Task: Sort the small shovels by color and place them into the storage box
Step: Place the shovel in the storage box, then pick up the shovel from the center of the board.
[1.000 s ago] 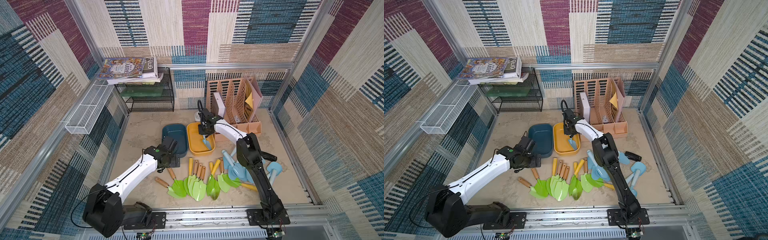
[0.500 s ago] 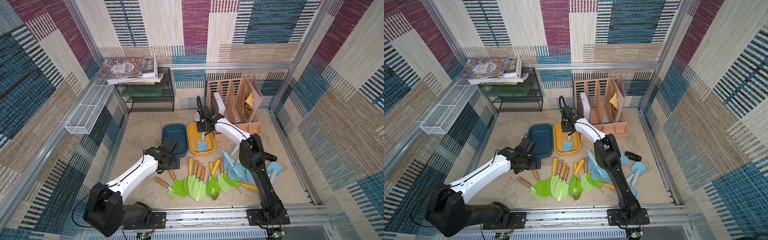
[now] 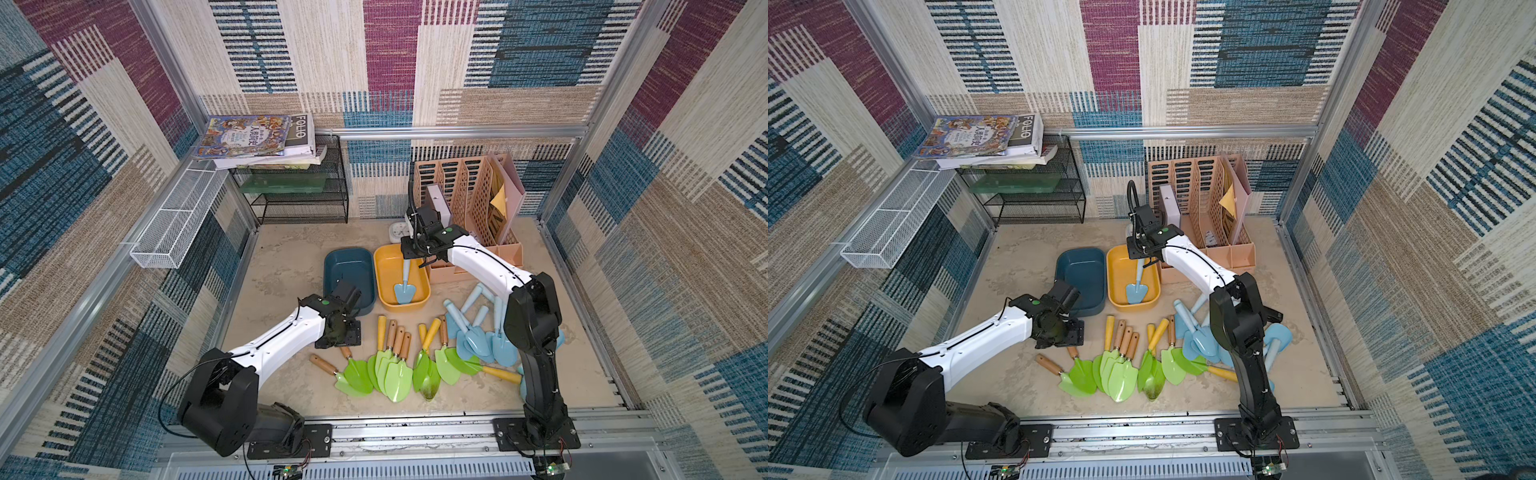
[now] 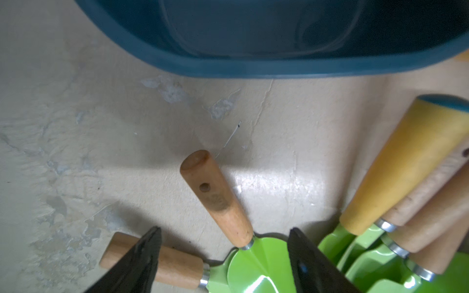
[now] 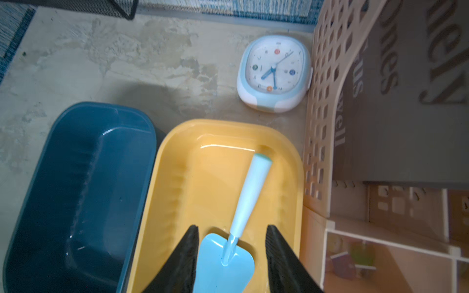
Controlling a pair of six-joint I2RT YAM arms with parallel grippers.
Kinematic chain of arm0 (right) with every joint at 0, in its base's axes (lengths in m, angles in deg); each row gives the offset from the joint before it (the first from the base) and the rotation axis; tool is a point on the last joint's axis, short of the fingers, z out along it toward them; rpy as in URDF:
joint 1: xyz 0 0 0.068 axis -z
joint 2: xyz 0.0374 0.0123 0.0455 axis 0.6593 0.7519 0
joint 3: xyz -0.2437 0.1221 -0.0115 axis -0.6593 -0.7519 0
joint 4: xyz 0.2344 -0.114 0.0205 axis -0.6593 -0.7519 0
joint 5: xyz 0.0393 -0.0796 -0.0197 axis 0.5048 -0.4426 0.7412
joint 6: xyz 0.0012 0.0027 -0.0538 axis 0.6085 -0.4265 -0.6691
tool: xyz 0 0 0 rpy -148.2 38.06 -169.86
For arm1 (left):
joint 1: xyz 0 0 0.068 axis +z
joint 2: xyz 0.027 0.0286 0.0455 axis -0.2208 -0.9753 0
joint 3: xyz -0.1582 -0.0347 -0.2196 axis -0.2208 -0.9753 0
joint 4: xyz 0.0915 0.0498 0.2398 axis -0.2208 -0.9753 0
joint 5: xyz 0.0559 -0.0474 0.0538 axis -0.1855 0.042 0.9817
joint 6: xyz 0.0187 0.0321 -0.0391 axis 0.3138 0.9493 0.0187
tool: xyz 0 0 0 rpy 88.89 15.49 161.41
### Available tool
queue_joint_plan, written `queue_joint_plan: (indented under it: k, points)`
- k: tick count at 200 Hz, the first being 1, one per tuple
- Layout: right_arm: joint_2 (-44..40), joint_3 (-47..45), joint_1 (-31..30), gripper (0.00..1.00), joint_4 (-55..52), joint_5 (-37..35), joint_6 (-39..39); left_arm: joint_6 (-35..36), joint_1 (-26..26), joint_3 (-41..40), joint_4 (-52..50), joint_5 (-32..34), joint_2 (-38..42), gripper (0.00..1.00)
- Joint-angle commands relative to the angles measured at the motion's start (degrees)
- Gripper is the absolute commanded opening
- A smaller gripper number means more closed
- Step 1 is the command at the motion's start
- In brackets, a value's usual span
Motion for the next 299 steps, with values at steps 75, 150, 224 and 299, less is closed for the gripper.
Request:
queue_joint_plan:
  k: [75, 150, 224, 299]
  points:
    - [-3.22, -6.58, 0.43, 0.42, 3.43, 1.03, 1.21, 0.16, 0.49, 3.02, -1.43, -1.43, -9.89, 0.5]
    - [-4.03, -8.73, 0.81, 0.41, 3.75, 0.15, 1.59, 1.59, 0.84, 4.94, -1.06, -2.81, -14.53, 0.1]
    - [-4.65, -10.39, 1.41, 0.41, 3.75, -1.39, 2.61, 4.19, 0.52, 5.87, -4.21, -6.74, -9.0, 0.0]
    - [-5.06, -11.18, 3.06, 0.4, 3.63, -3.15, 4.42, 6.42, 0.73, 13.35, -13.05, -8.08, 2.27, 0.0]
